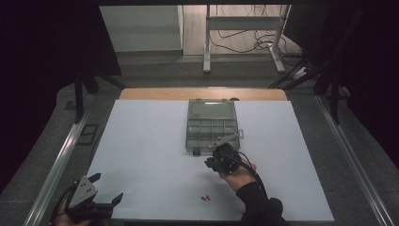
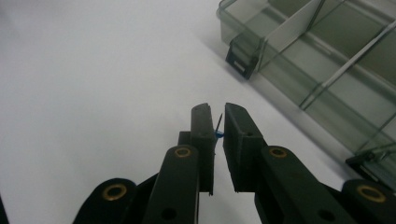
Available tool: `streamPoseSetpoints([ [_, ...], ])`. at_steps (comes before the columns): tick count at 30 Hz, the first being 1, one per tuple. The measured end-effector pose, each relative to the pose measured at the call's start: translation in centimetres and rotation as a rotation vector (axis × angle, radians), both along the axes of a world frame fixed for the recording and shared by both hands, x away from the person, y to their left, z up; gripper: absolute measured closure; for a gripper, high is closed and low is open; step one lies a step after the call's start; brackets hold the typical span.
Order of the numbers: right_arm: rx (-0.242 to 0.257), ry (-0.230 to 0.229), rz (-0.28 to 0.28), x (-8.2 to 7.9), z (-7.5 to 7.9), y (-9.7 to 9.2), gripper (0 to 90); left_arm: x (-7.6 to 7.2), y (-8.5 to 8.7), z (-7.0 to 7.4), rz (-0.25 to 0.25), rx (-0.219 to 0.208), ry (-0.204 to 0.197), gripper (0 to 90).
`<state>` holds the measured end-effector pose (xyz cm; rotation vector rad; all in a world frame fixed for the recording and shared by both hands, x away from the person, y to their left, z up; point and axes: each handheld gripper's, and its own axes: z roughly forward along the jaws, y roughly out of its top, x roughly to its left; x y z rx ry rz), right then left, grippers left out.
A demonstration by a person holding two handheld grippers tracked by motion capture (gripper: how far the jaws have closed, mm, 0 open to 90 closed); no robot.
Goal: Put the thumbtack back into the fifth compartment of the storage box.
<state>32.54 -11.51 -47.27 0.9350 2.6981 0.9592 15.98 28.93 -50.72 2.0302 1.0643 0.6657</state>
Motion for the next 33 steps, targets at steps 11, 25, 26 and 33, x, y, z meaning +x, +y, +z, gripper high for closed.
streamPoseSetpoints([
  [11,0.012,-0.017,-0.011,1.7,0.4,0.9,82.3,0.0,0.1,0.0,-0.002,-0.006,0.0,0.7],
  [25,0.039,-0.018,-0.014,3.4,1.0,2.3,82.3,0.0,0.1,0.0,-0.007,-0.007,0.0,0.7],
  [26,0.041,-0.017,-0.016,3.5,1.0,2.4,82.2,0.0,0.1,0.0,-0.007,-0.008,0.0,0.7],
  [33,0.045,-0.027,-0.026,4.5,1.0,3.0,82.2,0.0,0.1,0.0,-0.008,-0.007,0.0,0.7],
])
